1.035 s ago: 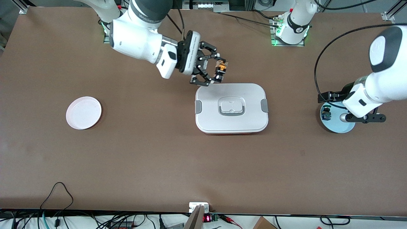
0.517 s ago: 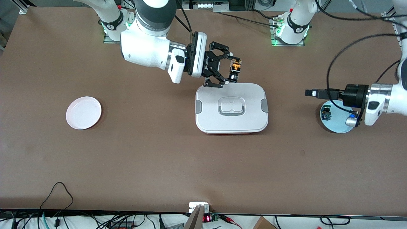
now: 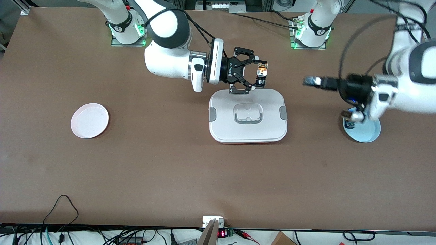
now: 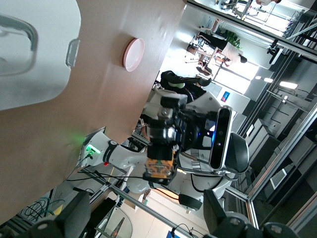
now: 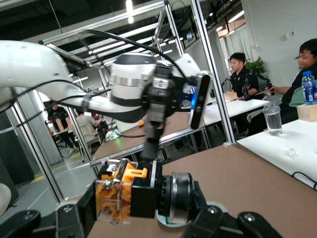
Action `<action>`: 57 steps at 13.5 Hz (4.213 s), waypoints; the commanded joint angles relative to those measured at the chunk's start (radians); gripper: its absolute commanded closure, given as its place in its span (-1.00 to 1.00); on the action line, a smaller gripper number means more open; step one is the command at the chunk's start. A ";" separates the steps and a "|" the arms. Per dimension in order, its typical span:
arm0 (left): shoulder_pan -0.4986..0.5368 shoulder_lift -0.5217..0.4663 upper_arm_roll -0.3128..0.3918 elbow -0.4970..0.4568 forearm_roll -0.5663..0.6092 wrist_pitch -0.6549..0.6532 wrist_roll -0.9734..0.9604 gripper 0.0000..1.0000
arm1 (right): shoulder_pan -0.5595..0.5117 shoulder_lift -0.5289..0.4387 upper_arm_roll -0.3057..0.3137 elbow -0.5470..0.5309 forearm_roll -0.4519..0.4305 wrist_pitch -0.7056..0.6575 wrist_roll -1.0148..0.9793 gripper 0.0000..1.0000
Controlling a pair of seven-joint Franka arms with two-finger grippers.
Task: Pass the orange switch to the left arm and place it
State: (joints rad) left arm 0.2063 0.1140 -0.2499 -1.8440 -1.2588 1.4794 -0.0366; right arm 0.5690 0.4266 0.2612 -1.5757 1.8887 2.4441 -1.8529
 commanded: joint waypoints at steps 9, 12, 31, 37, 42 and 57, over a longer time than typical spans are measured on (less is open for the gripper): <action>0.010 -0.130 -0.195 -0.123 -0.094 0.259 -0.045 -1.00 | 0.006 0.012 -0.008 0.029 0.055 -0.001 -0.054 0.99; 0.009 -0.108 -0.197 -0.118 -0.106 0.284 -0.045 -0.79 | 0.008 0.009 -0.010 0.029 0.055 -0.001 -0.052 0.98; 0.086 -0.077 -0.201 -0.089 -0.059 0.231 0.077 1.00 | 0.009 -0.020 -0.017 0.017 0.058 0.001 0.011 -1.00; 0.389 0.042 -0.203 0.037 0.562 0.021 0.237 1.00 | -0.070 -0.089 -0.017 -0.067 0.053 -0.055 0.037 -1.00; 0.498 0.241 -0.197 0.133 1.213 0.120 0.411 1.00 | -0.123 -0.134 -0.088 -0.168 0.023 -0.236 0.038 -1.00; 0.532 0.595 -0.190 0.161 1.658 0.398 0.089 0.82 | -0.166 -0.161 -0.508 -0.210 -0.784 -0.933 0.752 -1.00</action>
State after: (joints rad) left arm 0.7356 0.6696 -0.4358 -1.7181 0.3698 1.8937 0.0830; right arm 0.4029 0.2983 -0.2218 -1.7711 1.1976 1.5378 -1.2439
